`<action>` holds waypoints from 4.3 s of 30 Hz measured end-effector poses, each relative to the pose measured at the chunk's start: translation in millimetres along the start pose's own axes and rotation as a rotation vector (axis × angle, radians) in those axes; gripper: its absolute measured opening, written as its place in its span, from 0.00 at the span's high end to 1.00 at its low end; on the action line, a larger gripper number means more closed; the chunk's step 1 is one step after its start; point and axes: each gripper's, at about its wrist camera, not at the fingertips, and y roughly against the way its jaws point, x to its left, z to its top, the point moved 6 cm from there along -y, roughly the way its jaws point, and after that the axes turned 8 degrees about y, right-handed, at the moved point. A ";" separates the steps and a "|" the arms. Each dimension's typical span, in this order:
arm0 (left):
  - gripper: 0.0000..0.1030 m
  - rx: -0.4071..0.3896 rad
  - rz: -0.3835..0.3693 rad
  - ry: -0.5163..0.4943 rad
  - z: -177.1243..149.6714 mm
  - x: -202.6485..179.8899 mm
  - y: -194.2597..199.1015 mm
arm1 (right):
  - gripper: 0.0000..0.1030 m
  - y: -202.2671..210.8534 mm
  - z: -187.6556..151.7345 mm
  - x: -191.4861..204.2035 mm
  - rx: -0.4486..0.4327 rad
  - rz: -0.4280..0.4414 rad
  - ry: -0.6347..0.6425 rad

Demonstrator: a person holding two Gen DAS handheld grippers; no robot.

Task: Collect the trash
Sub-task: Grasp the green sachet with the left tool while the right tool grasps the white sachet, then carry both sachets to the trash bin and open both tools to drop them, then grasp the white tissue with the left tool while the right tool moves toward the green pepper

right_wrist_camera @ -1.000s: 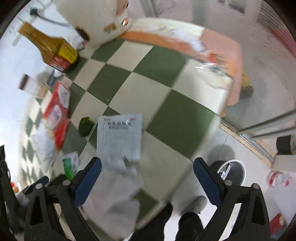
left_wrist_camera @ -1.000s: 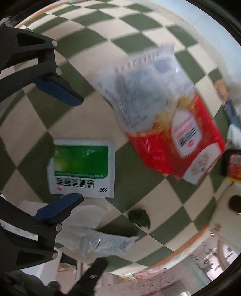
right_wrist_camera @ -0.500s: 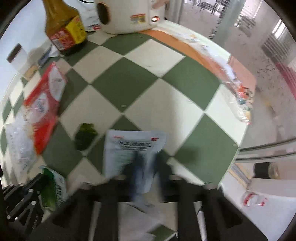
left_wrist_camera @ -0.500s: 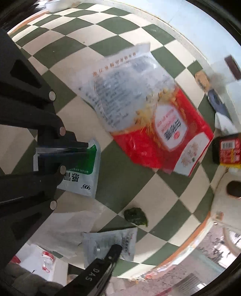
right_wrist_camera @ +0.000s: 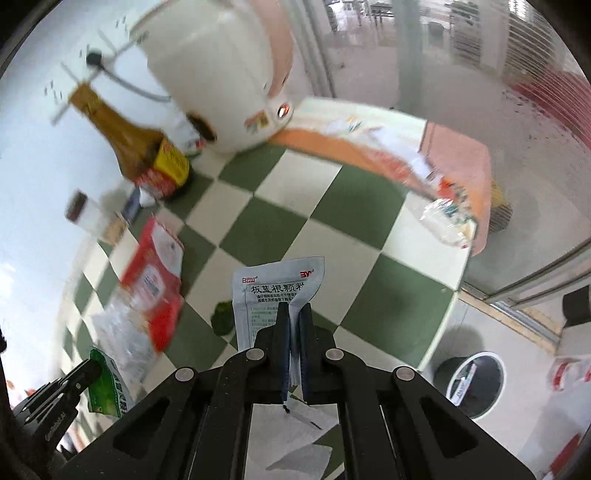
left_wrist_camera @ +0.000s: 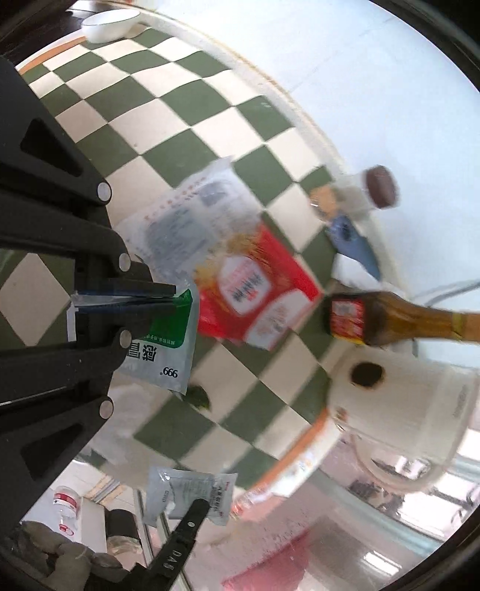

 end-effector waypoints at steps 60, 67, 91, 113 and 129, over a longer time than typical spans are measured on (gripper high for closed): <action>0.27 0.531 -0.011 -0.855 -501.8 -501.2 -449.5 | 0.42 -261.1 -529.3 -628.9 0.297 -0.184 -0.813; 0.03 0.413 0.009 -0.873 -460.9 -492.3 -377.5 | 0.01 -198.4 -499.6 -605.4 0.262 -0.219 -0.733; 0.03 0.229 -0.170 -0.744 -359.2 -431.6 7.7 | 0.00 213.6 -397.8 -430.6 0.012 -0.411 -0.507; 0.00 -0.022 -0.084 -0.381 -150.8 -280.0 76.1 | 0.00 286.2 -262.8 -280.6 -0.114 -0.241 -0.401; 0.69 0.273 0.049 -0.037 -98.6 -106.7 -108.2 | 0.00 100.8 -126.9 -157.7 0.081 -0.113 -0.180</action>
